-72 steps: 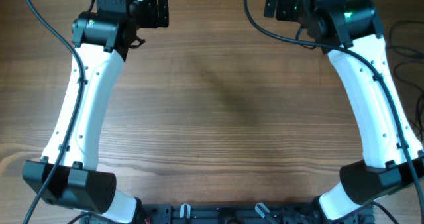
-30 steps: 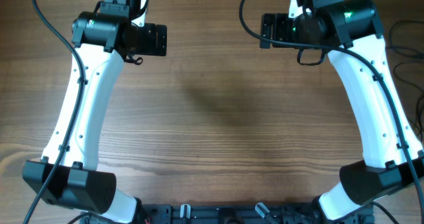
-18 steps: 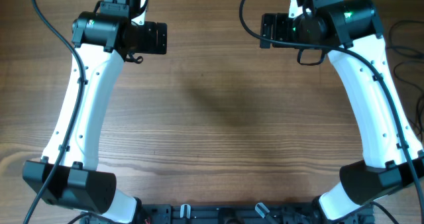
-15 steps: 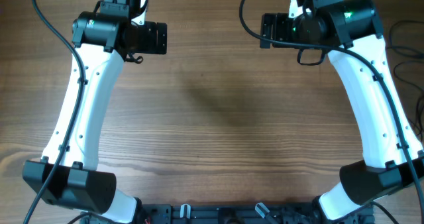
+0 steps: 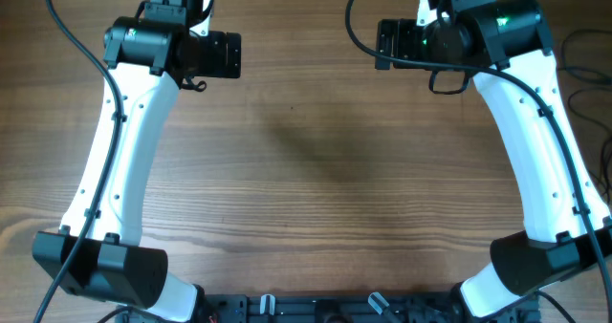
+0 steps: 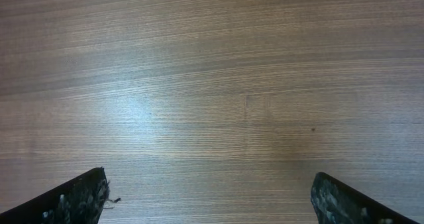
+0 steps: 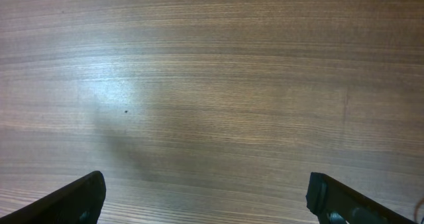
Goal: Untangle cables
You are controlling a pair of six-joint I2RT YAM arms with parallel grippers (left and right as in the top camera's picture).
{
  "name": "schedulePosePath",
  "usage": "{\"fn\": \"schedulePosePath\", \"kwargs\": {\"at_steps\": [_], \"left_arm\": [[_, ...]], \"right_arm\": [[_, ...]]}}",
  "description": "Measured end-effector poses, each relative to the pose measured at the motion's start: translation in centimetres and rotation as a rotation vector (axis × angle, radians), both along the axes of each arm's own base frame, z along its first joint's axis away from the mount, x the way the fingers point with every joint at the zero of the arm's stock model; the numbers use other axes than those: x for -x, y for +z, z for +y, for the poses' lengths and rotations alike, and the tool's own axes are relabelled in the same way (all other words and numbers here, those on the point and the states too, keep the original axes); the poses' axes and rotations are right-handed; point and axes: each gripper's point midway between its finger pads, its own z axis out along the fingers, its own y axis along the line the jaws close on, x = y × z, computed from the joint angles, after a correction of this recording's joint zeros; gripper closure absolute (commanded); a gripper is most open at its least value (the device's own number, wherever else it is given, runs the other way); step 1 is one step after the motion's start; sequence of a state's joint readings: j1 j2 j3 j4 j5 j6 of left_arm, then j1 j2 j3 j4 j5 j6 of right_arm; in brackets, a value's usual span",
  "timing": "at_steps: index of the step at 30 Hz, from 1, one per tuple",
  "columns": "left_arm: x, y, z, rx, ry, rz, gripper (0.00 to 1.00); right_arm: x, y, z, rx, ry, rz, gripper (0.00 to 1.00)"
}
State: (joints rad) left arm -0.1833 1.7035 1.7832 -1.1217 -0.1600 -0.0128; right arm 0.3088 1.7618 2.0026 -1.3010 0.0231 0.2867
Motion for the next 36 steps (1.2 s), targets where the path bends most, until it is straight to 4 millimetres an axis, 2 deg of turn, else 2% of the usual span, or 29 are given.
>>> {"fn": "schedulePosePath", "kwargs": {"at_steps": [14, 19, 24, 29, 31, 36], "left_arm": [[0.0, 0.0, 0.0, 0.001, 0.000, 0.000, 0.00], [0.0, 0.2, -0.7, 0.037, -0.019, -0.006, 0.00], [0.1, 2.6, -0.7, 0.083, 0.019, -0.093, 0.00], [1.7, 4.4, -0.5, 0.119, 0.042, -0.199, 0.00], [2.4, 4.1, -0.6, 0.144, 0.053, -0.245, 0.00], [4.9, 0.3, -0.3, 0.194, 0.099, -0.277, 0.00]], "right_arm": [[0.0, 0.0, 0.0, 0.000, 0.000, 0.000, 0.00], [0.0, 0.0, 0.0, 0.000, 0.000, 0.000, 0.00], [0.0, 0.0, 0.0, 0.000, 0.000, 0.000, 0.00], [0.0, 0.0, 0.0, 0.000, 0.000, 0.000, 0.00], [0.0, 0.0, 0.0, 0.000, 0.000, 0.000, 0.00], [0.0, 0.0, 0.0, 0.000, 0.000, 0.000, 0.00]]}}
